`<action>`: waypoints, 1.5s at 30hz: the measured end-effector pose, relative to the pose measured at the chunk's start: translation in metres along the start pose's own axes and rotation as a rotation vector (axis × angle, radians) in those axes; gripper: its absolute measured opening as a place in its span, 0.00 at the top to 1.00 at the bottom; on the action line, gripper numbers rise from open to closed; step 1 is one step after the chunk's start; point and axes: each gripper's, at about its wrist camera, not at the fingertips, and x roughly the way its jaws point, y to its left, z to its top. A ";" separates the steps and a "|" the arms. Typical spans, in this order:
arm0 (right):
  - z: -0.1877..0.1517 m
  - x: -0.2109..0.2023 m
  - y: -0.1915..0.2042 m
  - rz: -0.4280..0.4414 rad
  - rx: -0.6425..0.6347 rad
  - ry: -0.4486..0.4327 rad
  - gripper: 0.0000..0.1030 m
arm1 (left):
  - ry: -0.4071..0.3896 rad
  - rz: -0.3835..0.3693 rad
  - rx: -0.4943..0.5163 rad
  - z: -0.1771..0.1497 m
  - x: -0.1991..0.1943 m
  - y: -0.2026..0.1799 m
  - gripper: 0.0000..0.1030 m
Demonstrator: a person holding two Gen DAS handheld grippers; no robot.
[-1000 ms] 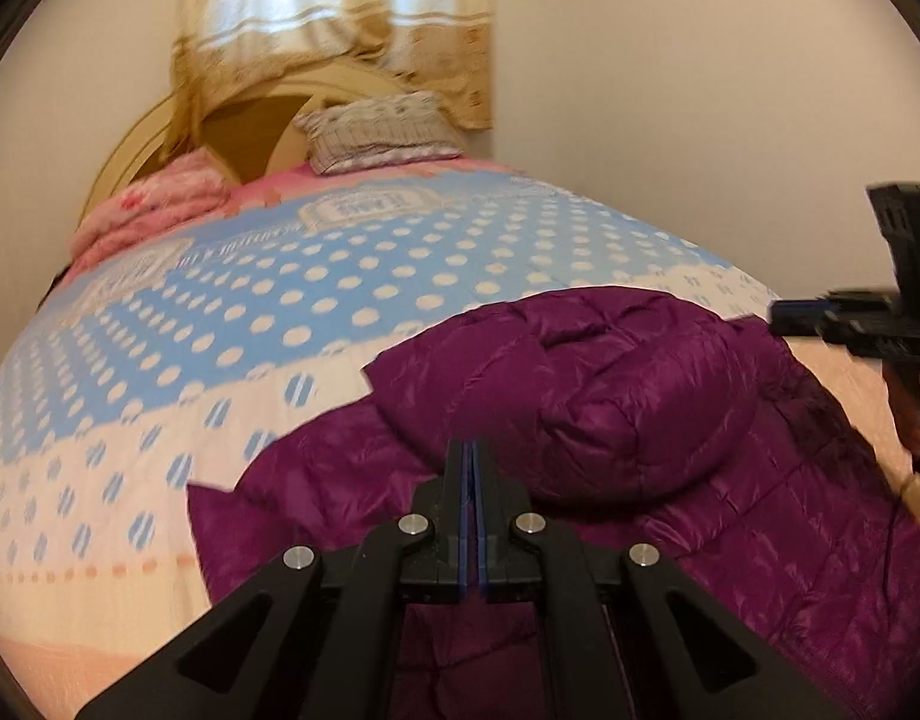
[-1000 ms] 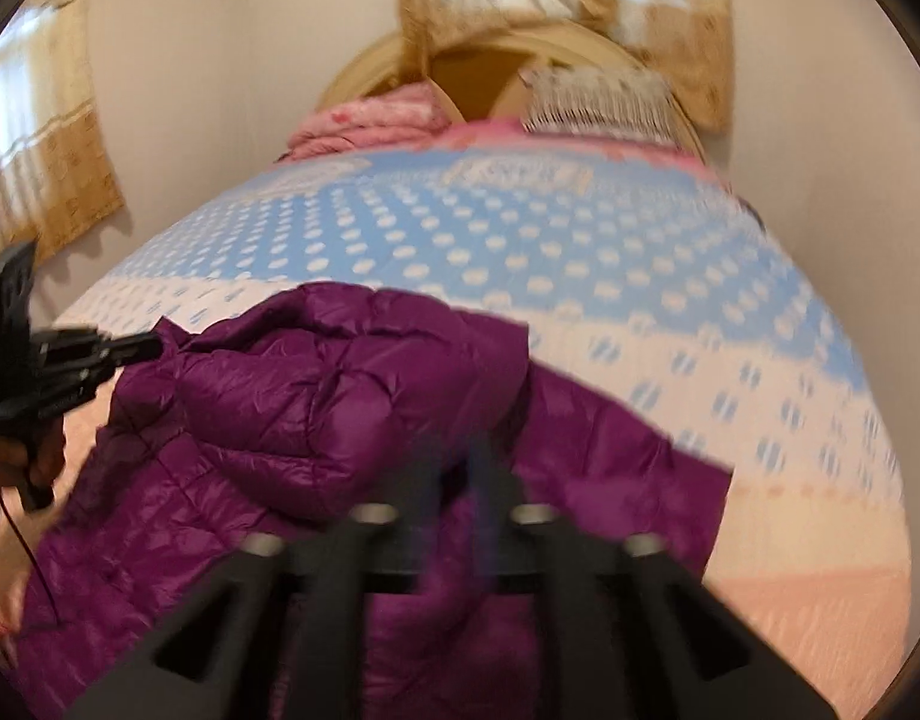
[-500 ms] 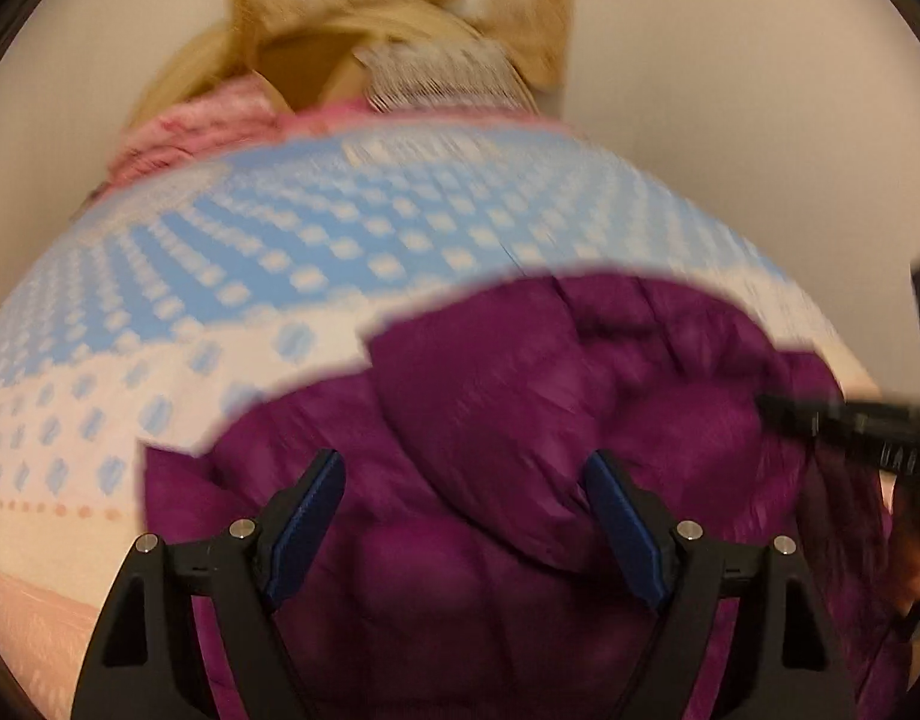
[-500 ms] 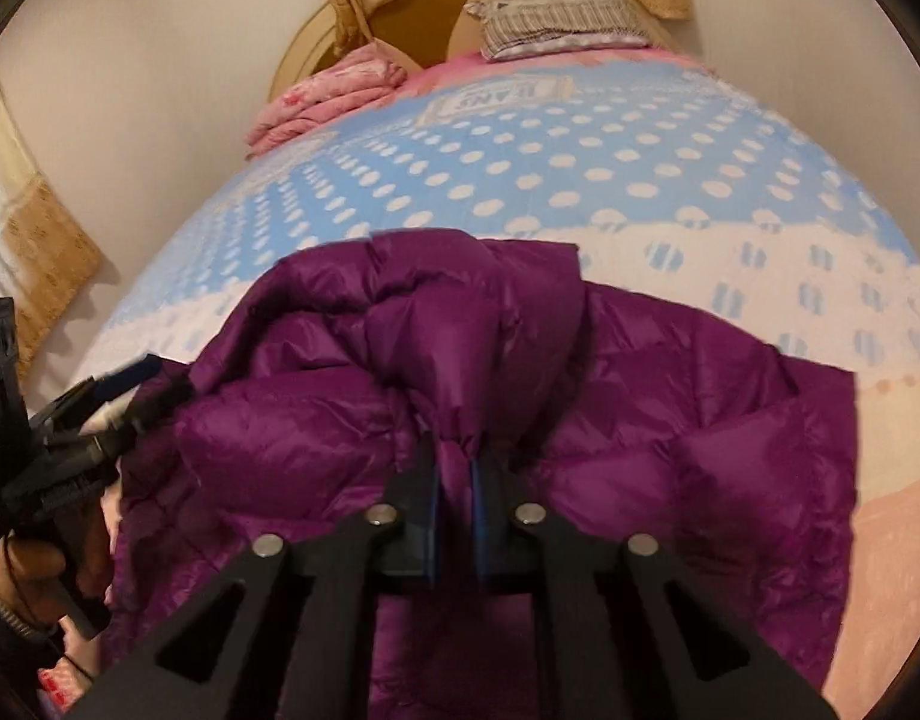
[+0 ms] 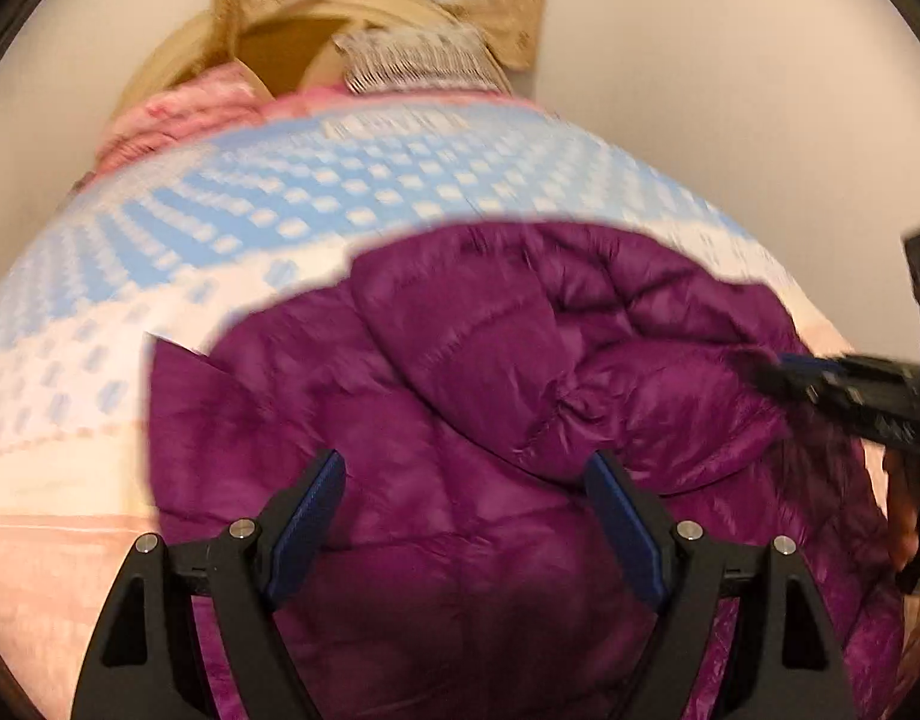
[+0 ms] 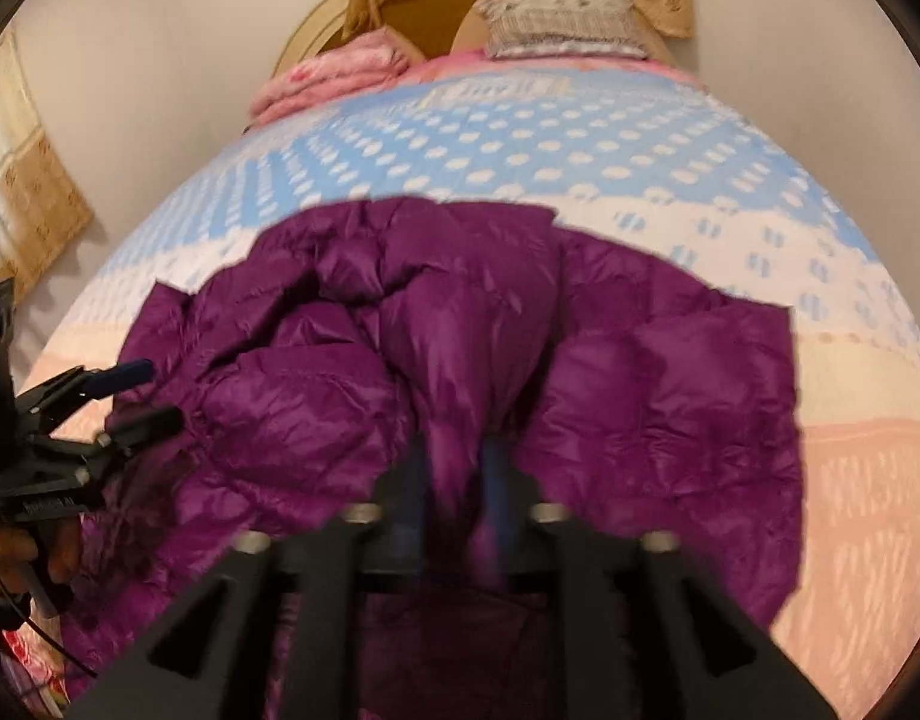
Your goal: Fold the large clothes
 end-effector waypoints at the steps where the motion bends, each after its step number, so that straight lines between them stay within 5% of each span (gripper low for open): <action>1: -0.004 -0.010 0.001 -0.012 0.001 -0.025 0.31 | -0.029 0.016 0.004 0.002 -0.009 0.000 0.20; 4: -0.007 -0.024 0.004 -0.098 -0.030 -0.065 0.34 | -0.095 0.049 -0.008 0.009 -0.020 -0.002 0.20; 6: 0.000 -0.024 0.011 -0.106 -0.022 -0.085 0.49 | -0.089 0.083 -0.031 0.016 -0.013 -0.007 0.20; 7: 0.004 -0.021 0.015 -0.091 -0.013 -0.086 0.65 | -0.093 0.124 -0.036 0.018 -0.009 -0.010 0.20; 8: 0.007 -0.017 0.019 -0.083 -0.012 -0.089 0.70 | -0.108 0.194 -0.035 0.020 0.000 -0.016 0.20; 12: 0.005 0.020 0.040 -0.034 -0.045 -0.050 0.72 | -0.051 0.231 -0.052 0.008 0.039 -0.023 0.20; 16: -0.010 0.053 0.037 -0.073 -0.041 0.015 0.72 | 0.014 0.223 -0.073 -0.008 0.067 -0.019 0.19; 29: -0.014 0.067 0.034 -0.080 -0.063 0.023 0.72 | 0.070 0.180 -0.113 -0.008 0.083 -0.008 0.11; 31: -0.011 0.053 0.030 -0.062 -0.048 0.043 0.64 | 0.084 0.164 -0.112 -0.006 0.077 -0.006 0.11; 35: -0.021 -0.001 0.017 -0.034 0.033 -0.001 0.24 | 0.015 0.127 -0.134 -0.006 0.021 0.004 0.11; 45: -0.108 -0.093 -0.025 -0.110 0.139 0.040 0.21 | -0.023 0.120 -0.046 -0.080 -0.089 -0.006 0.11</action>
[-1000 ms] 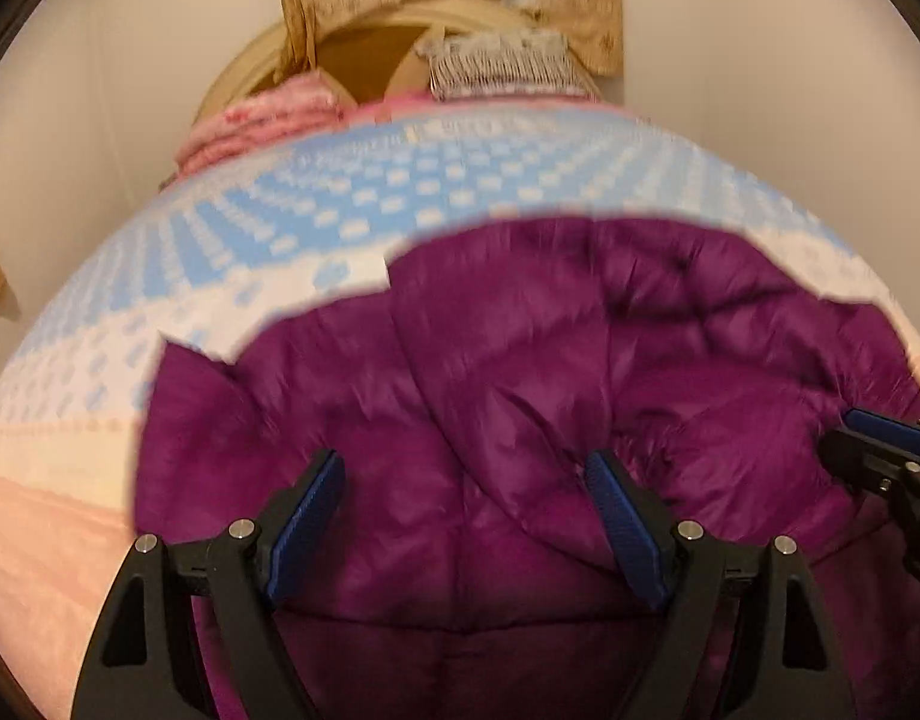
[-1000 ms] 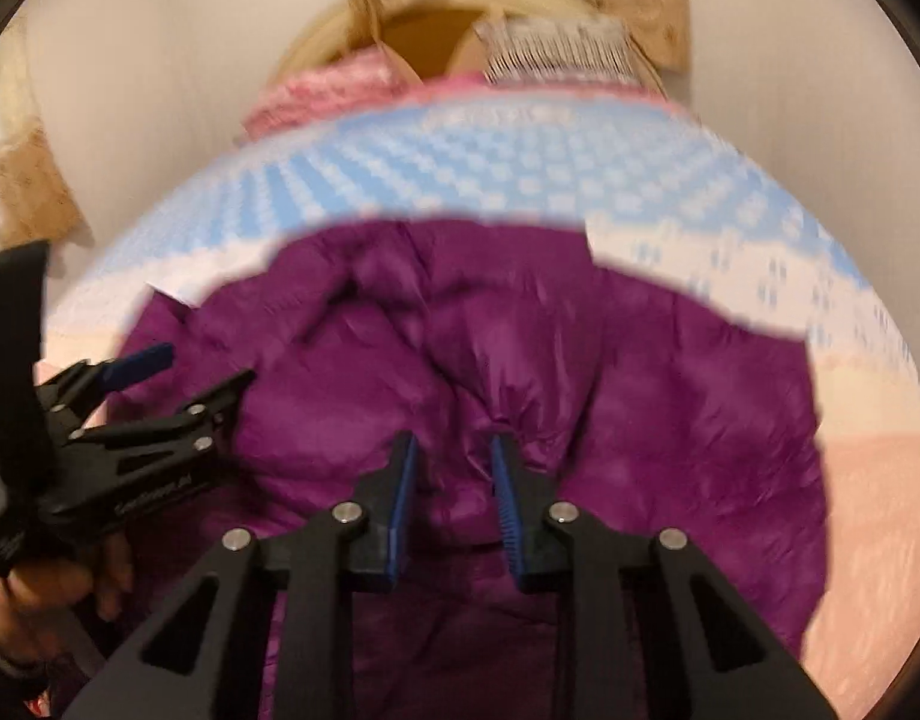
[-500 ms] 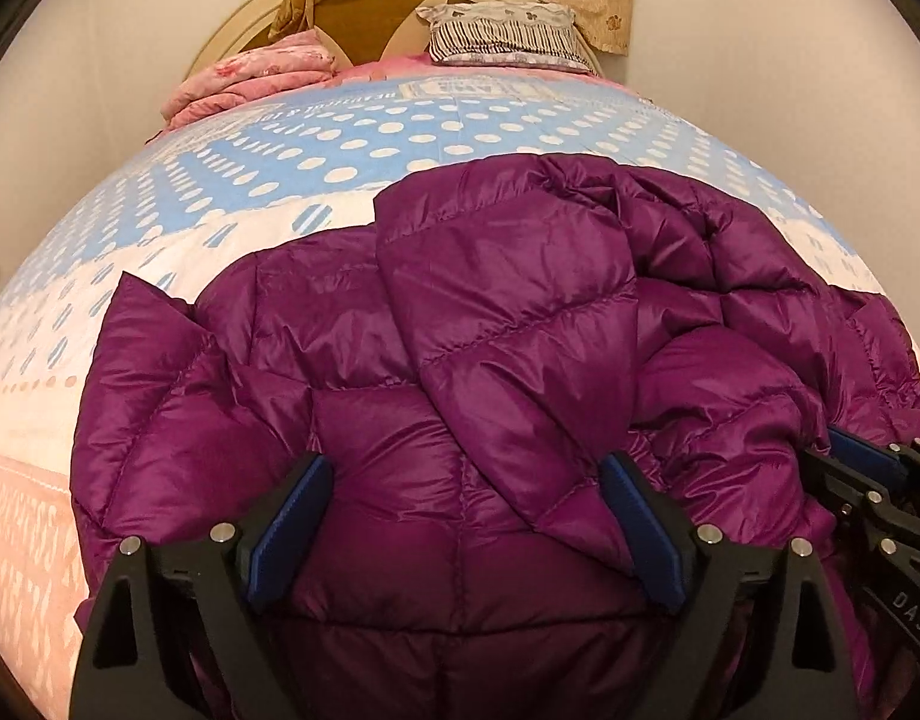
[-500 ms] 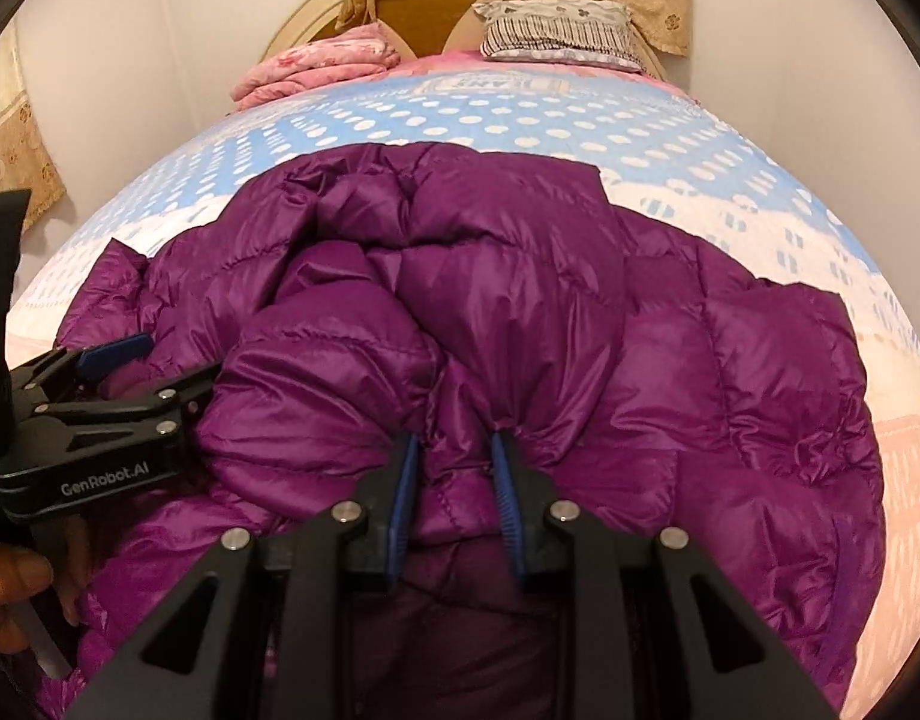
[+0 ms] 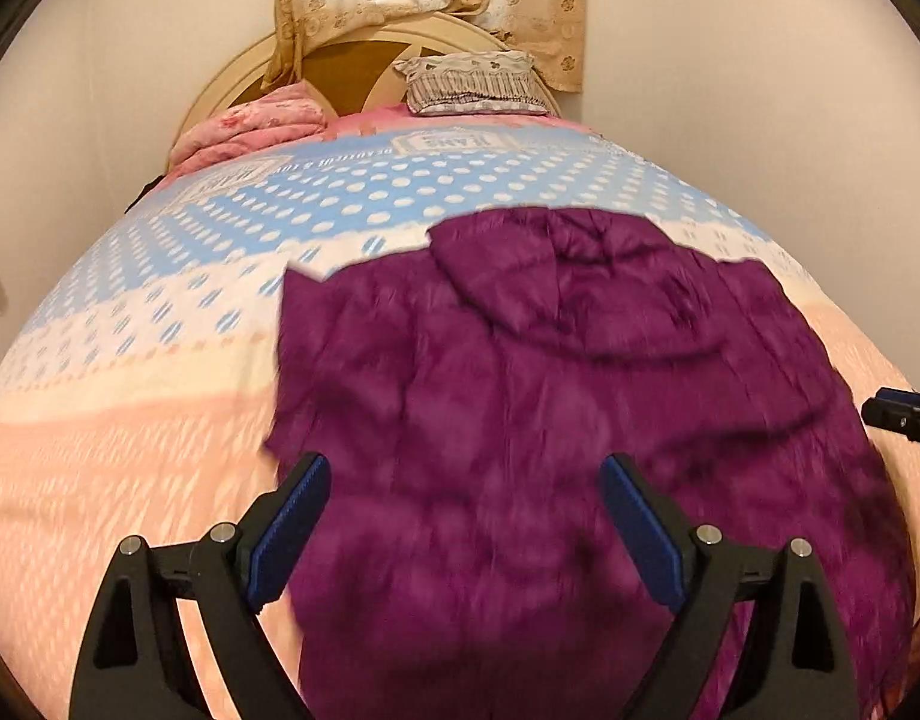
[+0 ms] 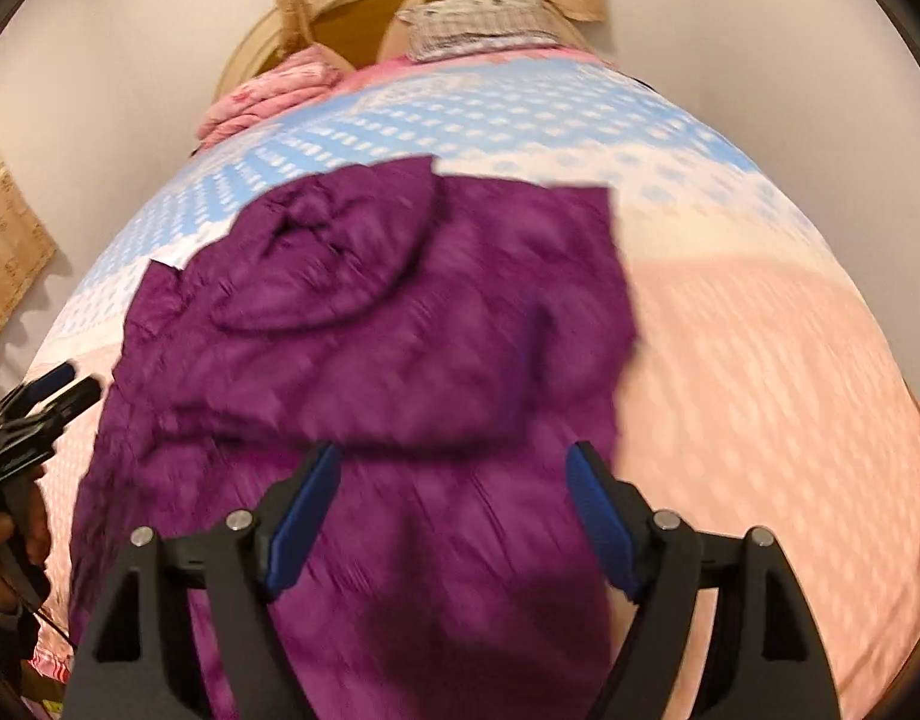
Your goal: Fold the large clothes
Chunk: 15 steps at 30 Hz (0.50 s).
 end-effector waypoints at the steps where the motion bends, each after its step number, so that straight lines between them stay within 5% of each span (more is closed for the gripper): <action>1: -0.002 -0.001 -0.005 -0.005 0.006 0.003 0.21 | 0.000 -0.004 -0.012 -0.010 -0.007 0.003 0.11; 8: -0.053 -0.013 -0.013 -0.052 0.008 0.024 0.21 | -0.004 0.089 -0.027 -0.067 -0.036 0.016 0.11; 15: -0.098 -0.026 -0.009 -0.083 -0.007 0.003 0.17 | 0.055 0.095 -0.071 -0.114 -0.051 0.028 0.11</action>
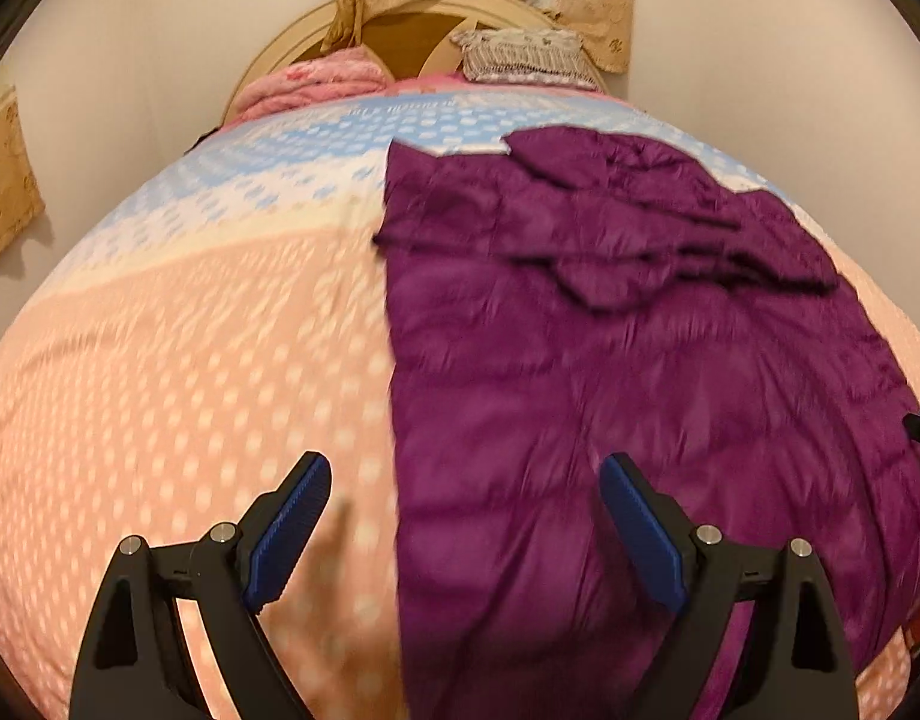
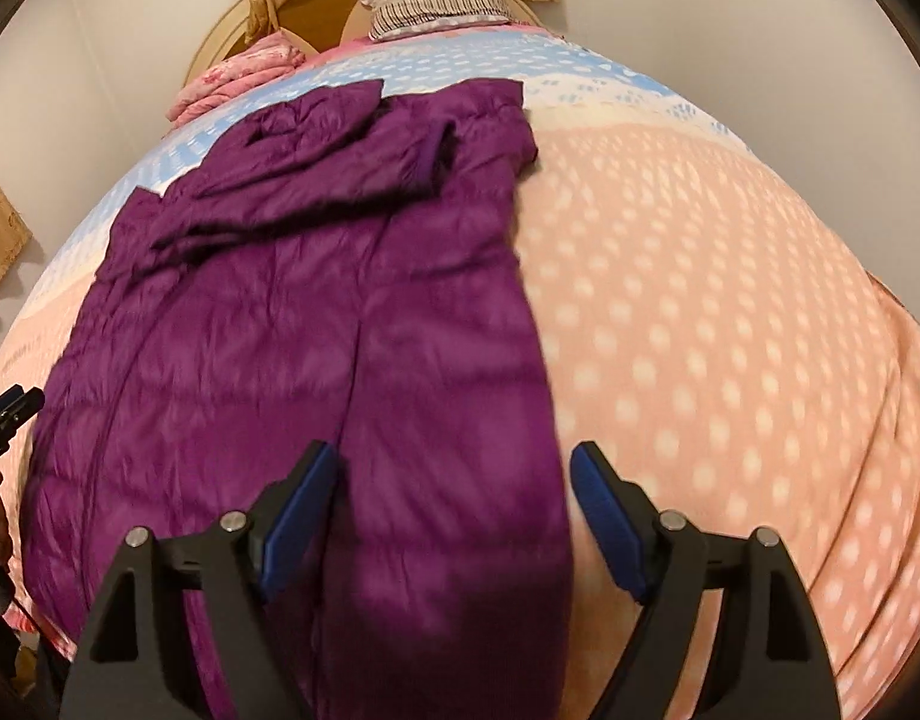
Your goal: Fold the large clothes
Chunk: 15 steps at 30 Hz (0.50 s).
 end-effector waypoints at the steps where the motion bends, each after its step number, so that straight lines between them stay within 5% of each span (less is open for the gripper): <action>1: -0.006 -0.002 0.002 -0.005 -0.007 0.000 0.16 | 0.004 0.000 -0.013 -0.007 -0.003 0.003 0.11; 15: -0.063 -0.029 0.002 0.017 0.069 -0.042 0.13 | 0.008 0.010 -0.030 -0.060 -0.029 -0.007 0.11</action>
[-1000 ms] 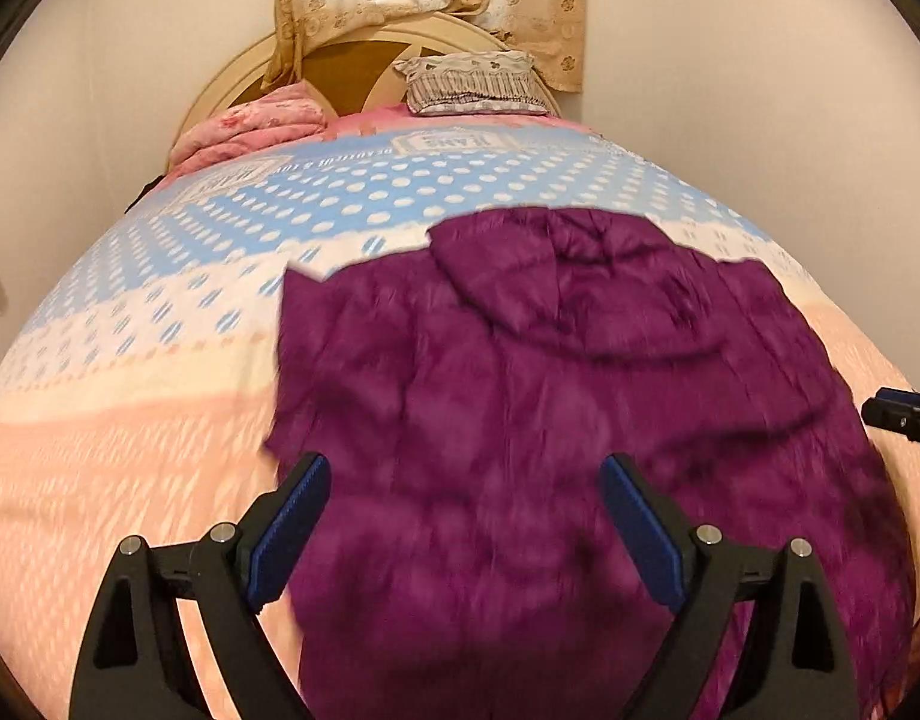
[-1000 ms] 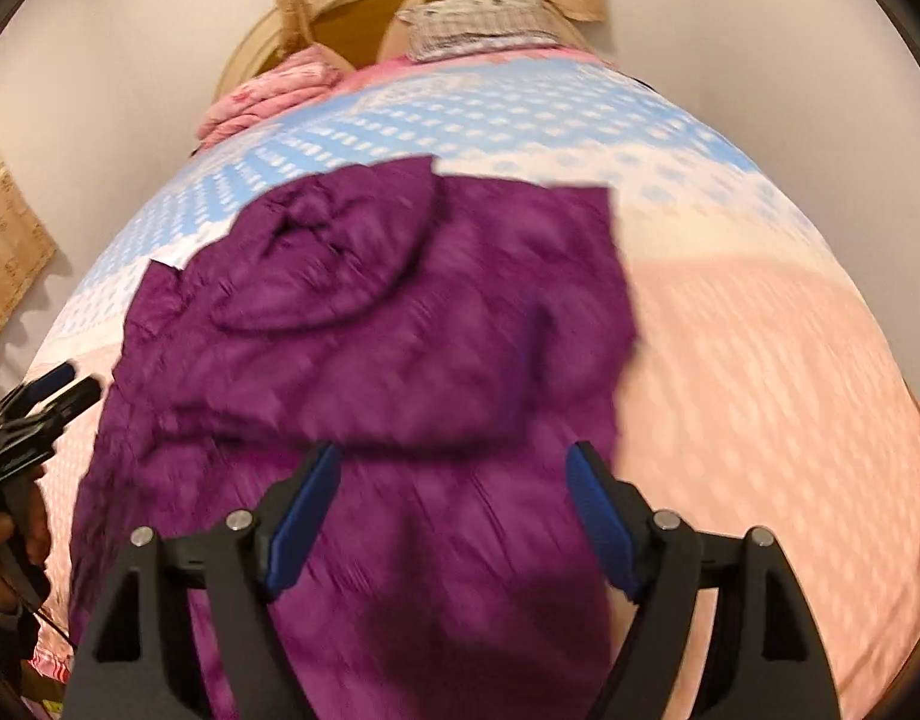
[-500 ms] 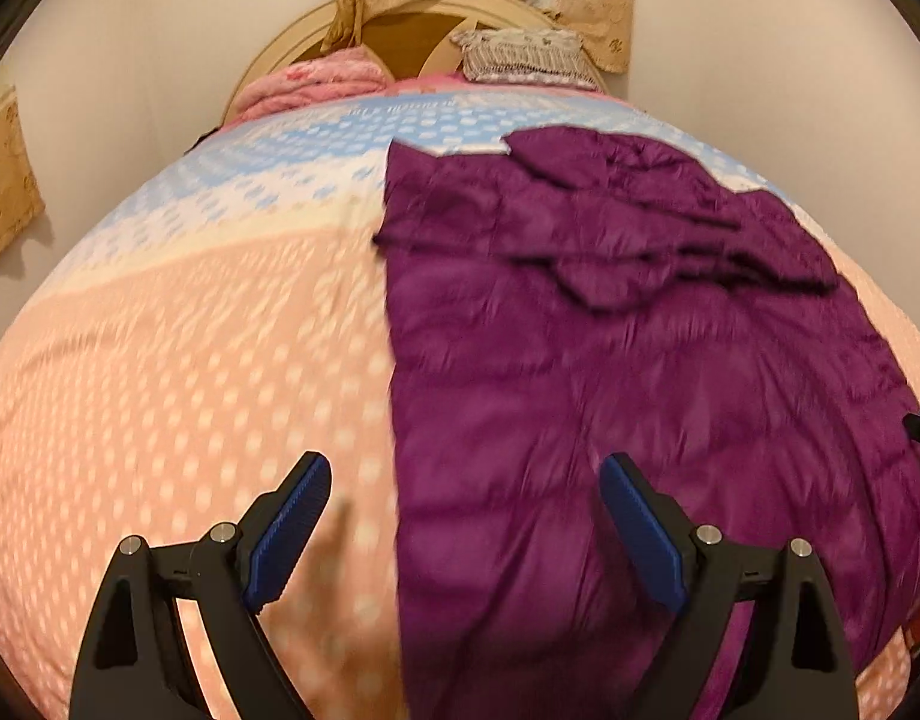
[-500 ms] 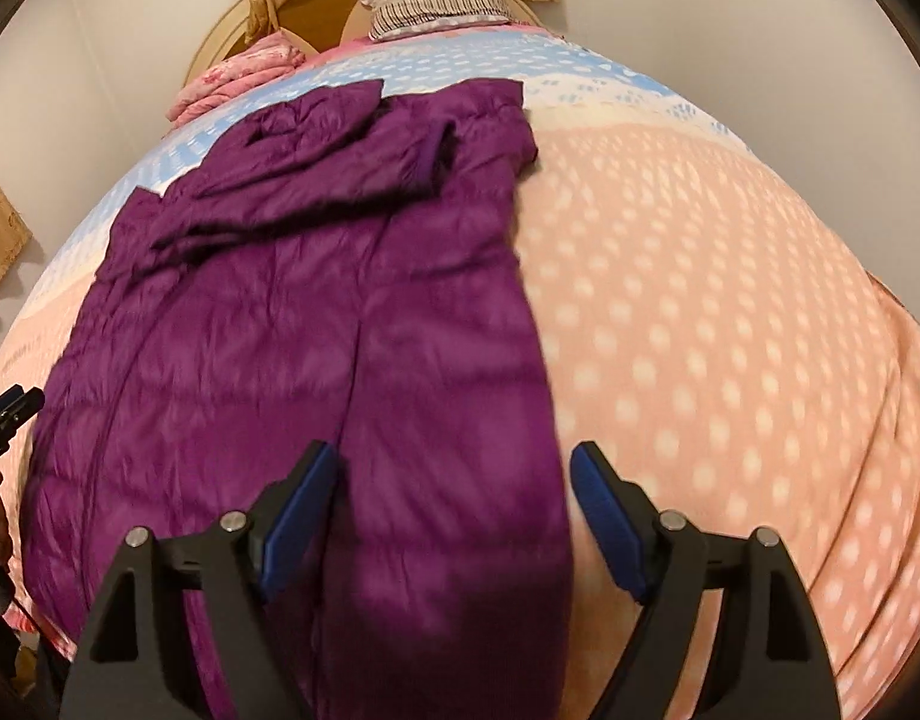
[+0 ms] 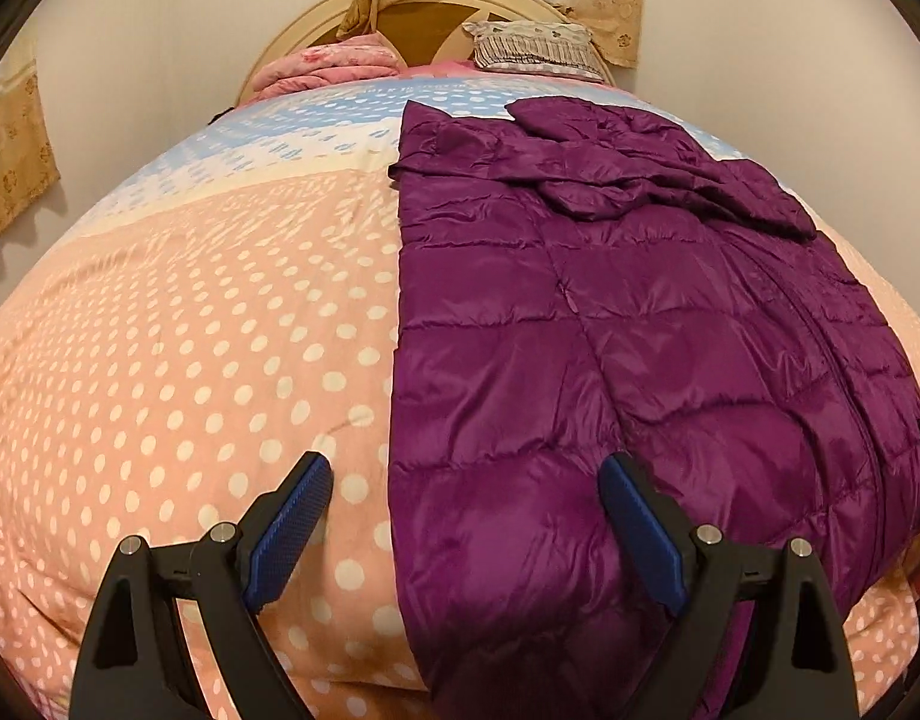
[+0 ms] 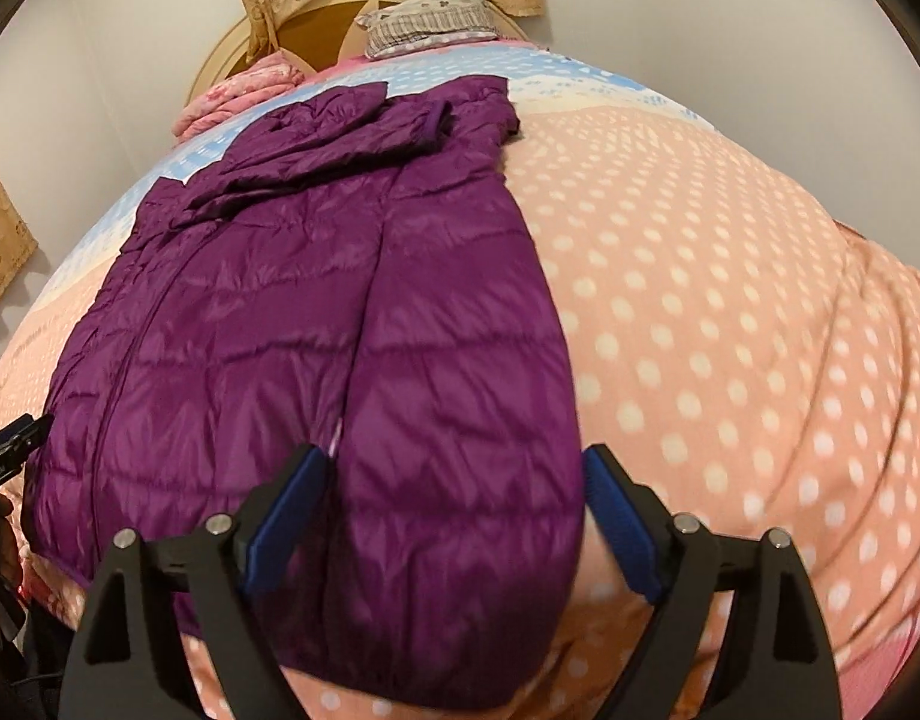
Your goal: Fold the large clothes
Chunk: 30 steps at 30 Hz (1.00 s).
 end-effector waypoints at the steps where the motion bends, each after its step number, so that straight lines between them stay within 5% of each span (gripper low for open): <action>1: -0.003 -0.001 0.001 0.001 0.000 0.002 0.13 | 0.000 0.003 -0.004 -0.002 -0.001 0.000 0.11; 9: -0.017 -0.007 0.004 0.011 -0.023 0.002 0.20 | -0.001 0.016 0.009 -0.018 -0.013 -0.011 0.11; 12: -0.019 -0.010 0.007 0.014 -0.038 0.000 0.45 | 0.000 0.006 0.018 -0.023 -0.017 -0.014 0.17; 14: -0.019 -0.010 0.007 0.043 -0.044 0.003 0.77 | 0.005 -0.054 0.029 -0.025 -0.018 -0.017 0.44; 15: -0.019 -0.011 0.007 0.068 -0.034 0.005 0.81 | 0.000 -0.058 0.040 -0.025 -0.020 -0.020 0.49; 16: -0.020 -0.011 0.006 0.087 -0.022 0.004 0.86 | -0.004 -0.067 0.067 -0.026 -0.023 -0.024 0.66; 17: -0.020 -0.012 0.006 0.099 -0.018 0.001 0.89 | -0.005 -0.071 0.086 -0.026 -0.024 -0.028 0.83; 19: -0.019 -0.017 0.006 0.118 -0.020 -0.015 0.91 | -0.017 -0.065 0.123 -0.026 -0.030 -0.033 0.92; 30: -0.012 -0.087 0.012 0.251 -0.034 -0.109 0.93 | -0.177 -0.132 0.140 -0.007 -0.111 -0.011 0.95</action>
